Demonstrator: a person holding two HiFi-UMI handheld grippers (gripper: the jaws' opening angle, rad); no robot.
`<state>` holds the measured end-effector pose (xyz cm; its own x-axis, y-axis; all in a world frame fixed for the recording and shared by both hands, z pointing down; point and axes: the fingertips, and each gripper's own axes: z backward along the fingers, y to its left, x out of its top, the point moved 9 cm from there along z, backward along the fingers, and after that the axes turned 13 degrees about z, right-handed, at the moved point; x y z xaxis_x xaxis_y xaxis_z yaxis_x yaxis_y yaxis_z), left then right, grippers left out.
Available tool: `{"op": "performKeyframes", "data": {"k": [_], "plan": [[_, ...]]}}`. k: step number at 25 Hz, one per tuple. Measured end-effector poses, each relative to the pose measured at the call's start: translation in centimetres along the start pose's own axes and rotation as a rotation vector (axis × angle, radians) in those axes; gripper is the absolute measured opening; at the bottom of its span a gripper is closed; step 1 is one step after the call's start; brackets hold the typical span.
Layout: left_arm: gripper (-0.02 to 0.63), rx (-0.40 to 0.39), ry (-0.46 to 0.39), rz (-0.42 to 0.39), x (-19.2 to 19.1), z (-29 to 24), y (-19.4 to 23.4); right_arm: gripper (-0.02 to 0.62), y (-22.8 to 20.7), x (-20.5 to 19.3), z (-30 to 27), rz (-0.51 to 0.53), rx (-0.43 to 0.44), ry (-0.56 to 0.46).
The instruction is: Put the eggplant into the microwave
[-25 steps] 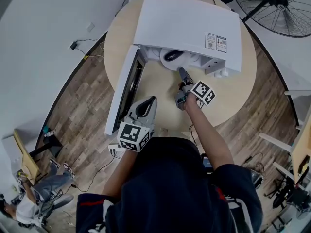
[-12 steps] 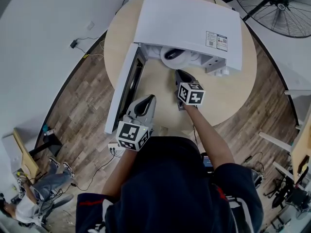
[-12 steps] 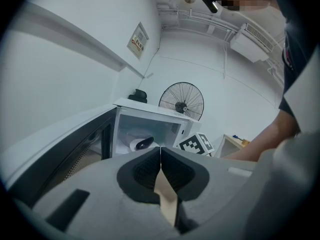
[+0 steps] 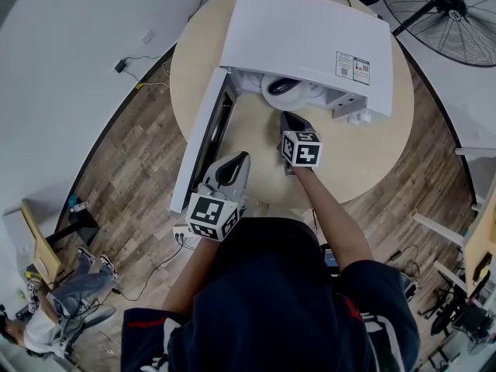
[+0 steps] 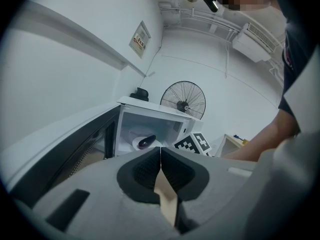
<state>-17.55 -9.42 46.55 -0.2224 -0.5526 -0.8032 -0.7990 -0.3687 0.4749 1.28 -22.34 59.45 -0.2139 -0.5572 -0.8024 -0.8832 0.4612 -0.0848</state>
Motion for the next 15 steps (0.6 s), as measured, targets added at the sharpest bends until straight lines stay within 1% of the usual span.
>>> {"op": "performKeyframes", "data": {"k": [15], "plan": [[0.018, -0.003, 0.020, 0.027, 0.1, -0.9, 1.0, 0.012, -1.1, 1.2, -2.0, -0.039, -0.022, -0.010]]}}
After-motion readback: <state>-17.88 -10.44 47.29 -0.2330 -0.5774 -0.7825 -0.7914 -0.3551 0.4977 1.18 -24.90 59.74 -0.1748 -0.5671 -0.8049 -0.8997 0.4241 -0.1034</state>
